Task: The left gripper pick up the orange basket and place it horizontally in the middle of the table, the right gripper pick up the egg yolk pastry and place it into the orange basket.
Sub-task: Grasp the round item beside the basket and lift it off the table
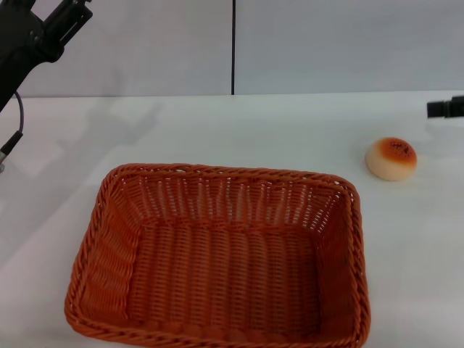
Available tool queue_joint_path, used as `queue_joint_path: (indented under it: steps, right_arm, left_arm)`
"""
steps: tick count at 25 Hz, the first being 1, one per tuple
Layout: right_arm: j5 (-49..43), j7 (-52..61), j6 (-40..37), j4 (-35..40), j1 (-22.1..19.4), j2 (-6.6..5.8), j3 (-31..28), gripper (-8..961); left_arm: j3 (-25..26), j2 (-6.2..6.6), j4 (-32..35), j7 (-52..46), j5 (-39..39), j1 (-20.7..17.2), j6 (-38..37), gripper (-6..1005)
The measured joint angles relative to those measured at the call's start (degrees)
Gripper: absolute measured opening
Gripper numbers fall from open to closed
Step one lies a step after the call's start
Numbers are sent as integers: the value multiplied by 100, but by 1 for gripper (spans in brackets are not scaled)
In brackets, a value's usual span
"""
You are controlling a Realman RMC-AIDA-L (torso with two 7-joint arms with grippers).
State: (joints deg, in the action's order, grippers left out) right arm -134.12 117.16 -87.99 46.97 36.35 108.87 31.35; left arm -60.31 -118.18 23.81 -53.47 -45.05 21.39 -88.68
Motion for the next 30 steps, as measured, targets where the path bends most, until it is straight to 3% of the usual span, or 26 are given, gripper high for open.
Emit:
queue_joint_path:
  steps: [1,6,12,30]
  right_arm:
    - [-83,94,44,-163,40,-54,211,827]
    - [-527,184,89,-389,198,-78,343,828]
    - [-1094,220,354,-491,414,98,368,827]
    - [-1195,290,1238,-827,666,240,1057,826]
  left_arm:
    - [0,0,0,0,0,0,0,864]
    - [1,0,-28,39,1,-8,-5,864]
    - [2,-4,-84,144,5,-13,-86,864]
    - [2,-4,-157,145,49,-4,-128,864]
